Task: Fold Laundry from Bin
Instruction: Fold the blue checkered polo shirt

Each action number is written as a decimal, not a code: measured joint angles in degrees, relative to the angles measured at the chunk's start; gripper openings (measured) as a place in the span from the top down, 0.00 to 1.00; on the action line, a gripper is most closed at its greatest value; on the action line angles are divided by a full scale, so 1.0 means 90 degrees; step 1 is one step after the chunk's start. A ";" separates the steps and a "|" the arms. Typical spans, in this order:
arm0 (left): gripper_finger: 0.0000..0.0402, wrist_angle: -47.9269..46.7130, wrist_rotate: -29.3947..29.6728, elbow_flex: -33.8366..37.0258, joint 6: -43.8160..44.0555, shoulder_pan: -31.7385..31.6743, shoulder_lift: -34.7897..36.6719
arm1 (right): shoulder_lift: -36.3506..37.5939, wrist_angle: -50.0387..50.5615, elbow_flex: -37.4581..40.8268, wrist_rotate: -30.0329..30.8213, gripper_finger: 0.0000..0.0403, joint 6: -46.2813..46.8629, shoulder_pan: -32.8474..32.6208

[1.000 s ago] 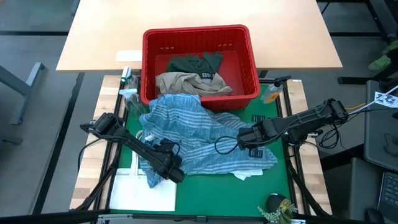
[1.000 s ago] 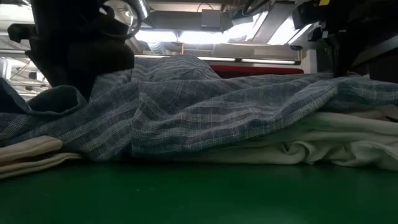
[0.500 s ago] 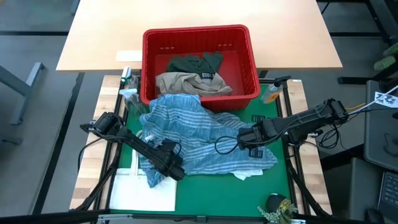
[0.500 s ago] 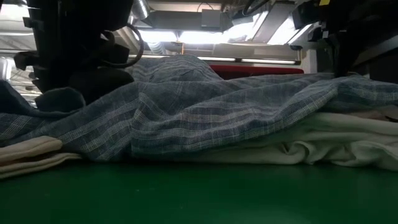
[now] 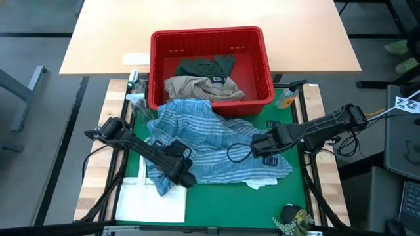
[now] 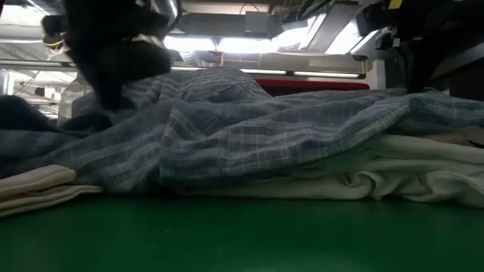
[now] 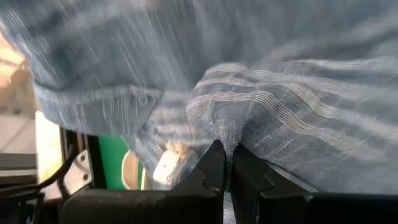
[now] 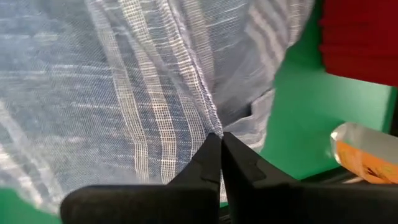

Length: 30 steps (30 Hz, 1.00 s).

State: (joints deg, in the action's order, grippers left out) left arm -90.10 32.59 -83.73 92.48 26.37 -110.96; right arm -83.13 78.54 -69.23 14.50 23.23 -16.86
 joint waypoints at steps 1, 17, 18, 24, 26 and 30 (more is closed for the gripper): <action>0.99 0.0006 0.0073 -0.0047 -0.0004 -0.0052 0.0031 | 0.0000 0.0013 0.0000 0.0094 0.99 0.0091 0.0000; 1.00 0.0003 0.0750 0.0011 -0.2435 -0.0861 0.0339 | 0.0000 0.0316 0.0000 0.0318 0.99 0.0561 0.0000; 0.99 0.0008 0.0736 0.0084 -0.2652 -0.0943 0.0335 | 0.0000 0.0316 0.0000 0.0316 0.99 0.0560 0.0000; 0.97 0.0007 0.0666 0.0526 -0.3227 -0.1363 0.0316 | 0.0000 0.0311 0.0000 0.0303 0.99 0.0560 0.0000; 0.96 0.0038 0.0558 0.0596 -0.3059 -0.1446 0.0316 | 0.0000 0.0300 0.0000 0.0287 0.99 0.0561 0.0000; 0.93 0.0034 0.0413 0.0601 -0.2675 -0.1544 0.0316 | 0.0000 0.0276 0.0000 0.0284 0.99 0.0560 0.0000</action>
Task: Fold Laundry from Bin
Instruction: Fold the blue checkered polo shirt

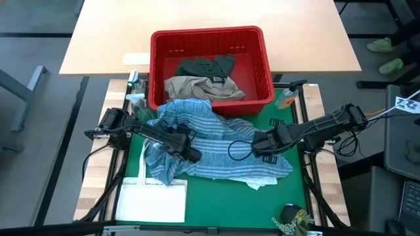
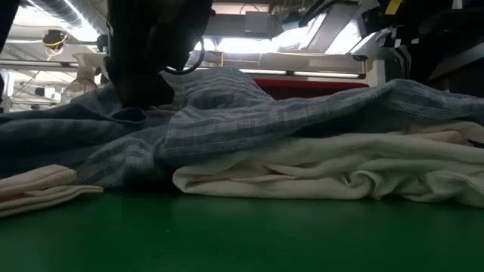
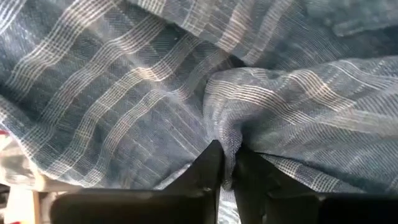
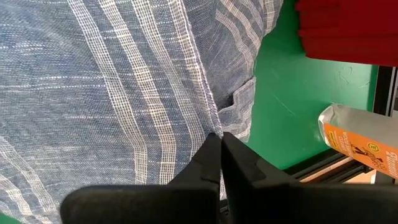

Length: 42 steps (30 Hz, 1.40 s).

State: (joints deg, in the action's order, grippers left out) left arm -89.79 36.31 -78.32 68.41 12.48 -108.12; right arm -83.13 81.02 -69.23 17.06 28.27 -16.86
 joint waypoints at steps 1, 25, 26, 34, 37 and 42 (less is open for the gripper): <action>0.92 0.0001 -0.0005 0.0000 0.0043 -0.0014 0.0000 | 0.0000 -0.0001 0.0000 0.0000 0.99 0.0000 0.0000; 0.70 -0.0025 -0.1012 -0.1547 0.0021 0.0434 0.0019 | 0.0000 -0.0001 0.0002 0.0157 0.64 -0.0001 0.0000; 0.70 0.0001 -0.1175 -0.1632 0.0028 0.0504 0.0024 | 0.0000 -0.0001 0.0002 0.0156 0.64 0.0000 0.0000; 0.71 0.1051 -0.1436 -0.1444 0.0201 0.1158 0.0032 | 0.0000 -0.0009 0.0002 0.0155 0.64 -0.0002 0.0000; 0.71 0.1452 -0.1434 -0.1161 0.0204 0.1318 0.0032 | 0.0000 -0.0009 0.0002 0.0153 0.64 -0.0002 0.0000; 0.71 0.1872 -0.1435 -0.0586 0.0208 0.1452 0.0029 | 0.0000 -0.0011 0.0002 0.0153 0.64 -0.0001 0.0000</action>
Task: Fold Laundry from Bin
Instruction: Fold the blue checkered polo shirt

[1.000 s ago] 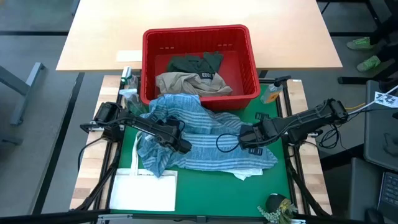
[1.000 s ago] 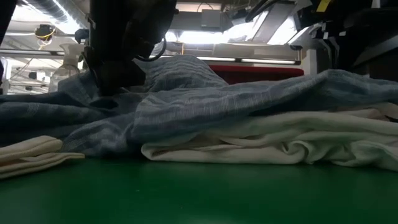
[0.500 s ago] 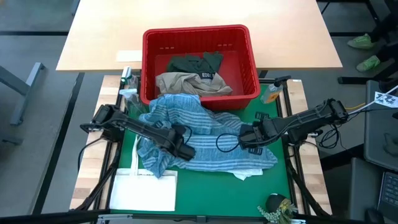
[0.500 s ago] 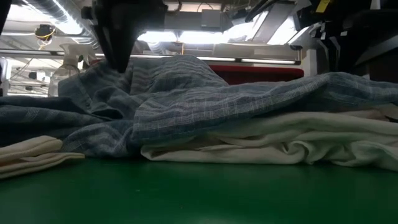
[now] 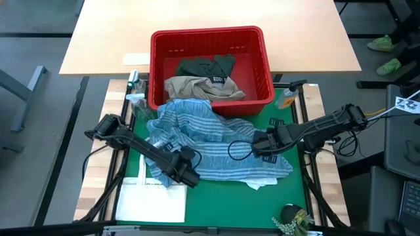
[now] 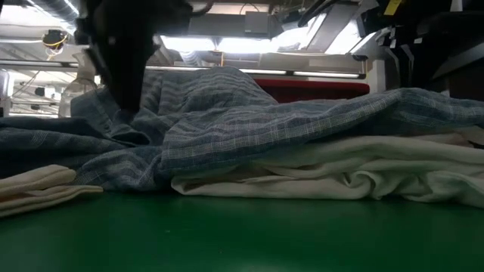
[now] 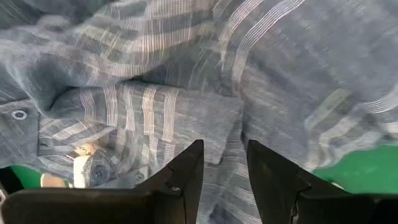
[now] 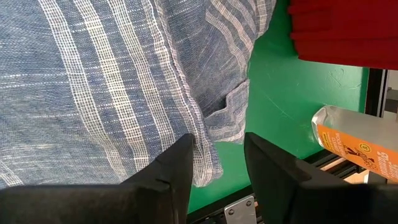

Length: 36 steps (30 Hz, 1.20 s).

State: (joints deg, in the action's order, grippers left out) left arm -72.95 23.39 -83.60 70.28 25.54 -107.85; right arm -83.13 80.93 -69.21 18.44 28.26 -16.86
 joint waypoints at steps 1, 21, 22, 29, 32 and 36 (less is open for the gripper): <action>0.71 0.0080 0.0003 0.0109 0.0002 0.0007 0.0001 | 0.0000 0.0000 0.0000 0.0000 0.64 0.0001 0.0000; 0.71 0.0987 -0.0150 0.0564 -0.0041 -0.0047 -0.0002 | 0.0000 -0.0005 0.0002 -0.0002 0.64 -0.0001 0.0002; 0.71 0.0957 -0.0118 0.0564 -0.0041 -0.0054 -0.0002 | 0.0000 -0.0005 0.0002 -0.0002 0.64 0.0001 0.0000; 0.71 0.0926 -0.0057 0.0600 -0.0024 -0.0088 -0.0002 | 0.0000 -0.0005 0.0002 -0.0005 0.64 -0.0001 0.0000; 0.71 0.0924 -0.0372 0.0599 0.0010 -0.0088 -0.0002 | 0.0000 -0.0005 0.0002 -0.0006 0.64 -0.0001 0.0000; 0.71 0.0658 -0.0791 0.0600 0.0035 -0.0112 -0.0002 | 0.0000 -0.0007 0.0002 -0.0005 0.64 -0.0001 0.0000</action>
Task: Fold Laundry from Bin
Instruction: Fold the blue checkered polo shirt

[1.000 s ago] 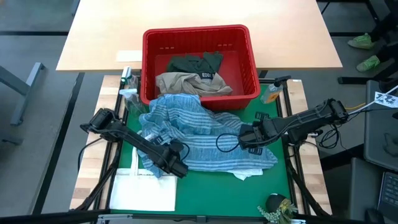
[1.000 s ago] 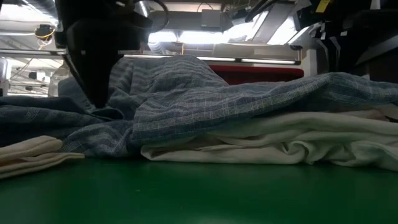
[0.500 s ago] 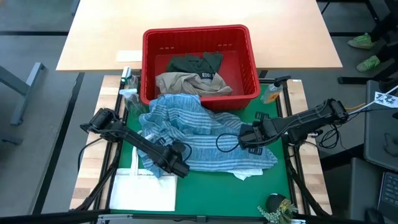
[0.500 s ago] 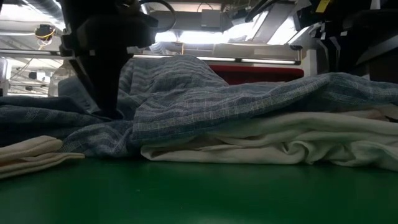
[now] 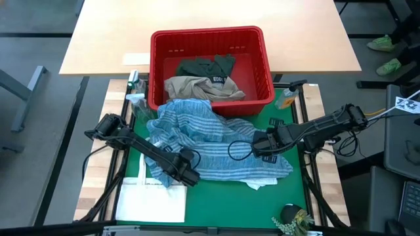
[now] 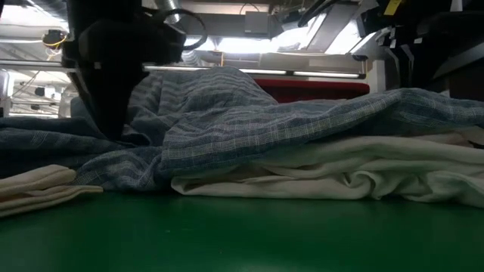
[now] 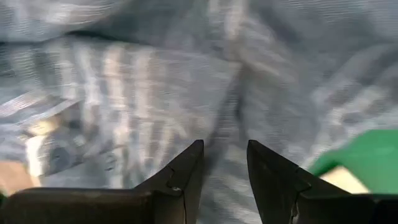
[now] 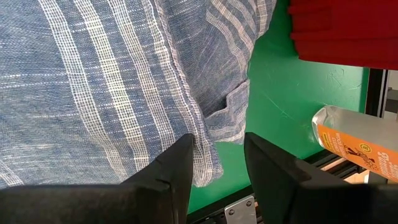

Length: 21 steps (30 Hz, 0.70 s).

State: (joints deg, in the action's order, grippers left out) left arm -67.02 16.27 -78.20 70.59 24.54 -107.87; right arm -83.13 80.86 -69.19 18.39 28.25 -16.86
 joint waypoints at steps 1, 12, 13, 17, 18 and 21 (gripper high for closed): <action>0.71 -0.0105 0.0007 0.0001 0.0074 -0.0005 0.0000 | 0.0000 0.0000 0.0000 0.0000 0.64 0.0000 0.0000; 0.71 0.0080 0.0683 0.0000 0.0313 -0.0034 0.0000 | 0.0000 -0.0027 0.0000 -0.0002 0.64 0.0000 0.0000; 0.71 0.0090 0.0699 0.0001 0.0313 -0.0034 0.0000 | 0.0000 -0.0027 0.0000 -0.0002 0.64 0.0000 0.0000; 0.71 0.0065 0.0787 0.0005 0.0312 -0.0034 -0.0065 | 0.0000 -0.0027 0.0000 -0.0002 0.64 0.0000 0.0000; 0.71 0.0068 0.0787 0.0009 0.0312 -0.0035 -0.0098 | 0.0000 -0.0027 0.0000 -0.0002 0.64 0.0000 0.0000; 0.71 -0.0028 0.0786 0.0014 0.0310 -0.0057 -0.0158 | -0.0002 -0.0027 0.0000 -0.0002 0.64 0.0000 0.0000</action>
State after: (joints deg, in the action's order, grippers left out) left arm -67.28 23.35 -78.07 73.38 24.02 -109.30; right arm -83.15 80.62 -69.19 18.37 28.25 -16.86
